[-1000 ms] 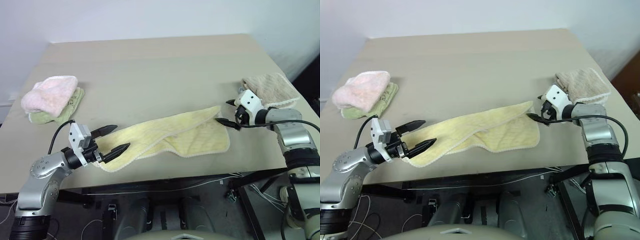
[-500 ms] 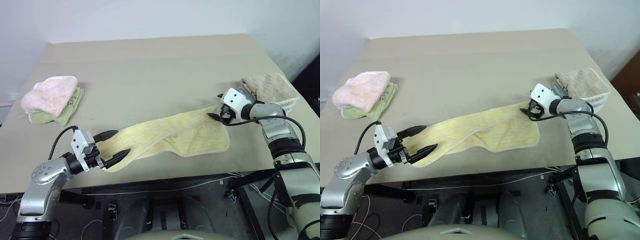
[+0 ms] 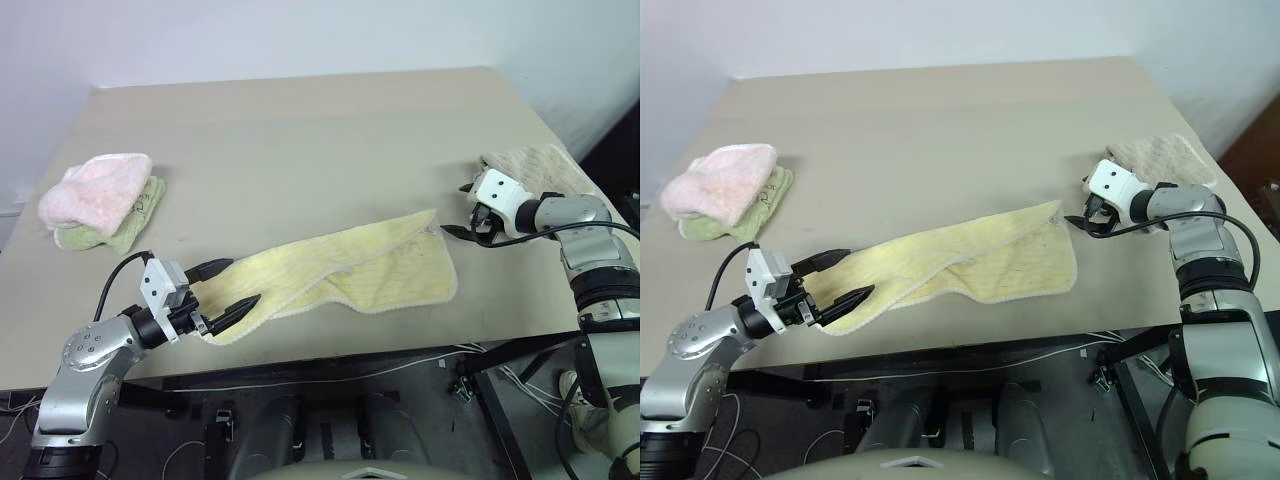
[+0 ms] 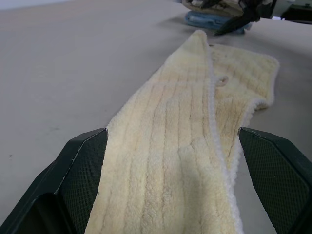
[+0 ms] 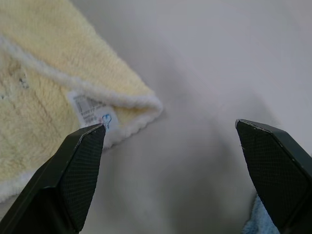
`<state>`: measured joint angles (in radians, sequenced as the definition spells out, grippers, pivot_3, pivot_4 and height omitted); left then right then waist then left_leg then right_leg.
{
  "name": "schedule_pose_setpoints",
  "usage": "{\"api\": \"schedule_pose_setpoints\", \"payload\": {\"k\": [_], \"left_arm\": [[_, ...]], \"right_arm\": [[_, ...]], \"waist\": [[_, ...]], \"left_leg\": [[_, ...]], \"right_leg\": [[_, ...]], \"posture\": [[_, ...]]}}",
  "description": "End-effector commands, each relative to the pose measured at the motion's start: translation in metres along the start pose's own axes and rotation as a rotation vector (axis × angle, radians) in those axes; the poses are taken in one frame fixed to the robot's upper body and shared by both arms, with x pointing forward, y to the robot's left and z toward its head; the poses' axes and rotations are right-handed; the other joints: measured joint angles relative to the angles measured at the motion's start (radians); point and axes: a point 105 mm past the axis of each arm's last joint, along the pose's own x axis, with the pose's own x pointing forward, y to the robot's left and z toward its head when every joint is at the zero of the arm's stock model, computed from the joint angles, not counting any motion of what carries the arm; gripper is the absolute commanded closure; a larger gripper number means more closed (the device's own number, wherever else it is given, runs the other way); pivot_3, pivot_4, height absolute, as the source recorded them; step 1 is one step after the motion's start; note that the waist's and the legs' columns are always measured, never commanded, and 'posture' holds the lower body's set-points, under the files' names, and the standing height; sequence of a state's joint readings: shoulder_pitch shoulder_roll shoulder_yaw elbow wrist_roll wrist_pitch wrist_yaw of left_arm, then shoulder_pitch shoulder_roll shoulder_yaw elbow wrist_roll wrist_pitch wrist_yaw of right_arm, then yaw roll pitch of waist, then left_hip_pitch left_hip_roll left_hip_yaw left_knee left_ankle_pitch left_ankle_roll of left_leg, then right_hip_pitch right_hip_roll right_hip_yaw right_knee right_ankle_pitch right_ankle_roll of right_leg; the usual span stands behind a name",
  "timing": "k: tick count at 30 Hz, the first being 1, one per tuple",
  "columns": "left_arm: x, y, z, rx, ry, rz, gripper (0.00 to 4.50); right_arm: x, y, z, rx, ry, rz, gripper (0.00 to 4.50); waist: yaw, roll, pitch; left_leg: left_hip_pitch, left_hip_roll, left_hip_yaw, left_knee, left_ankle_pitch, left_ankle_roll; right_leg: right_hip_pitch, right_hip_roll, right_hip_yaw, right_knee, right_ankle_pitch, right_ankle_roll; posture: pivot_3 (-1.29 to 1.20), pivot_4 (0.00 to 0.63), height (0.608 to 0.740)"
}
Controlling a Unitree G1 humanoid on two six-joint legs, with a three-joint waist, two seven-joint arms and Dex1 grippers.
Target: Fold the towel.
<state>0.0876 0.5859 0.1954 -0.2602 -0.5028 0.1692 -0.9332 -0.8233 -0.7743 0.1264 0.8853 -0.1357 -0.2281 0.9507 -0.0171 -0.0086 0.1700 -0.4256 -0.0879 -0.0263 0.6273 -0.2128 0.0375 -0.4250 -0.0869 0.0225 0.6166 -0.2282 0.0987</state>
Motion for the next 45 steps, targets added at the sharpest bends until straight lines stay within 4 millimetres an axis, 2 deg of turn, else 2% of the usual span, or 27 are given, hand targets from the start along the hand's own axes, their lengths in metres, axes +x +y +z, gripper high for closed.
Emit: {"api": "schedule_pose_setpoints", "payload": {"k": [1, 4, 13, 18, 28, 31, 37, 42, 43, 45], "left_arm": [[0.001, 0.0, 0.009, 0.037, -0.022, -0.007, 0.01], [0.001, -0.002, 0.009, 0.036, -0.023, -0.008, 0.01], [0.004, -0.005, 0.01, 0.035, -0.014, -0.015, 0.01], [0.002, -0.007, 0.012, 0.04, -0.013, -0.009, 0.01], [0.003, -0.007, 0.016, 0.049, -0.015, 0.01, 0.01], [0.001, -0.005, 0.014, 0.046, -0.017, 0.013, 0.0], [-0.003, -0.004, 0.014, 0.051, -0.015, 0.001, 0.0], [-0.006, -0.003, 0.013, 0.069, -0.005, -0.004, 0.0], [-0.006, -0.002, 0.013, 0.071, -0.004, -0.003, 0.0], [-0.008, 0.0, 0.013, 0.077, -0.002, 0.0, 0.0]], "right_arm": [[0.002, -0.007, 0.01, -0.043, -0.023, -0.027, 0.0], [0.007, -0.006, 0.011, -0.063, -0.018, -0.032, 0.0], [0.02, -0.01, 0.029, -0.078, -0.069, -0.051, 0.0], [0.026, -0.004, 0.035, -0.101, -0.087, -0.022, 0.0], [0.028, -0.003, 0.042, -0.167, -0.104, 0.0, 0.0], [0.032, 0.001, 0.048, -0.168, -0.134, 0.018, 0.54], [0.032, 0.011, 0.045, -0.174, -0.14, 0.078, 2.54], [0.032, 0.007, 0.046, -0.157, -0.14, 0.06, 4.3], [0.031, 0.005, 0.048, -0.151, -0.147, 0.049, 4.48], [0.028, -0.002, 0.054, -0.129, -0.175, 0.024, 4.48]], "waist": [[0.0, 0.0, 0.0], [0.0, 0.0, 0.0], [-0.001, 0.0, 0.0], [0.0, 0.0, 0.0], [-0.001, 0.001, 0.0], [-0.002, 0.001, 0.0], [-0.001, 0.001, 0.0], [-0.001, 0.001, 0.0], [-0.001, 0.001, 0.0], [-0.001, 0.001, 0.0]], "left_leg": [[0.0, 0.0, 0.0, 0.0, 0.0, 0.0], [0.0, 0.0, 0.0, 0.0, 0.0, 0.0], [0.0, 0.0, 0.0, 0.0, 0.0, 0.0], [0.0, 0.0, 0.0, 0.0, 0.0, 0.0], [0.0, 0.0, 0.0, 0.0, 0.0, 0.0], [0.0, 0.0, 0.0, 0.0, 0.0, 0.0], [0.0, 0.0, 0.0, 0.0, 0.0, 0.0], [0.0, 0.0, 0.0, 0.001, 0.0, 0.0], [0.0, 0.0, 0.0, 0.001, 0.0, 0.0], [0.0, 0.0, 0.0, 0.0, 0.0, 0.0]], "right_leg": [[0.0, 0.0, 0.0, 0.0, 0.0, 0.0], [0.0, 0.0, 0.0, 0.0, 0.0, 0.0], [0.0, 0.0, 0.0, 0.001, 0.0, 0.0], [0.0, 0.0, 0.0, 0.001, 0.0, 0.0], [0.0, 0.001, 0.0, 0.001, 0.0, 0.0], [0.0, 0.001, 0.0, 0.001, 0.0, 0.0], [0.0, 0.001, 0.0, 0.001, 0.001, 0.001], [0.0, 0.001, 0.0, 0.001, 0.0, 0.0], [0.0, 0.001, 0.0, 0.001, 0.0, 0.0], [0.0, 0.001, 0.0, 0.001, 0.0, 0.0]], "posture": [[0.0, 0.15, 0.74], [0.0, 0.15, 0.74], [0.0, 0.15, 0.74], [0.0, 0.15, 0.74], [0.0, 0.15, 0.74], [0.0, 0.15, 0.74], [0.0, 0.15, 0.74], [0.0, 0.15, 0.74], [0.0, 0.15, 0.74], [0.0, 0.15, 0.74]]}}
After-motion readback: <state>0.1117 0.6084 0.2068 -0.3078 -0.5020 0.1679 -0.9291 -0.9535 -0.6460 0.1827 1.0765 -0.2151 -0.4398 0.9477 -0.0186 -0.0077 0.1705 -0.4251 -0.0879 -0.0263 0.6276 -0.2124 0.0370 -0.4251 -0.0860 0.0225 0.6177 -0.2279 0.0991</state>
